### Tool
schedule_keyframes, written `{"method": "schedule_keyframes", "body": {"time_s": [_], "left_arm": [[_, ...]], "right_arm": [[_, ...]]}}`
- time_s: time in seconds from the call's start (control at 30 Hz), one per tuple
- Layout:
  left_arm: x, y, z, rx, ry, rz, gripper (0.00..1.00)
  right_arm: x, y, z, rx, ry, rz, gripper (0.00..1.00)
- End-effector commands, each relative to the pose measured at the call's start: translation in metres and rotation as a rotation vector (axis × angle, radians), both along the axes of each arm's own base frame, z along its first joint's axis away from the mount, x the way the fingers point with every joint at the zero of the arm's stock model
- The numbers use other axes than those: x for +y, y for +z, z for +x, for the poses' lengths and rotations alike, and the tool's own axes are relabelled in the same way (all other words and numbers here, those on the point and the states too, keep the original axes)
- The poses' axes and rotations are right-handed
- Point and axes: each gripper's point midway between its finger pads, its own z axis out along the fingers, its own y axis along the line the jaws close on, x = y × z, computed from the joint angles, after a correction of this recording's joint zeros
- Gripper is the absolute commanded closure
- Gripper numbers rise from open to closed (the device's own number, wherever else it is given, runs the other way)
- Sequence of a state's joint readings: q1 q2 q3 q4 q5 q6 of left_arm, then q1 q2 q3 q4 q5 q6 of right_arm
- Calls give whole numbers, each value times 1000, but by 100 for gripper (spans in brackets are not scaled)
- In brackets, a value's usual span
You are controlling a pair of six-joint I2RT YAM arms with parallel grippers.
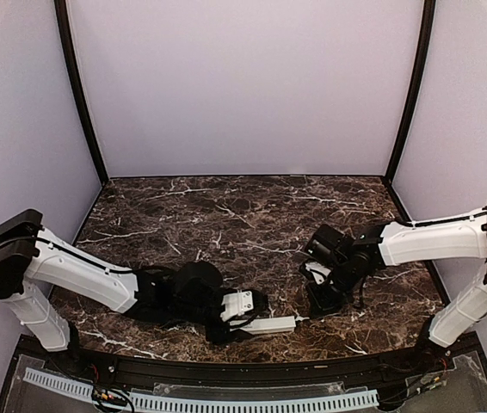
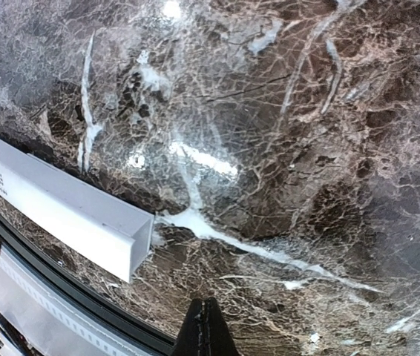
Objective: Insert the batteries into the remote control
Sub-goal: Load the battery cover onto the remote control without the battery cover.
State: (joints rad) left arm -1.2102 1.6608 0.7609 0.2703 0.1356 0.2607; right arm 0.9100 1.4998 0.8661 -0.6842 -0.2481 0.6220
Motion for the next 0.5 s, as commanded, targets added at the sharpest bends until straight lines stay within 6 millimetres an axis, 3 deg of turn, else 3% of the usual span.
{"method": "schedule_keyframes", "body": {"time_s": [0.0,0.03,0.17,0.3,0.47], "left_arm": [[35,3,-5,32,81,52,33],[39,15,-1,17,115,26,33],[61,28,-4,71,218,-30,38],[85,20,-2,86,302,-11,43],[95,10,2,79,350,16,47]], "right_arm": [[2,-8,-3,-5,-16,-46,100],[2,-7,-2,-13,-17,-56,100],[23,14,0,-69,36,13,100],[53,37,-4,-122,131,93,100],[76,32,-8,-89,174,126,100]]}}
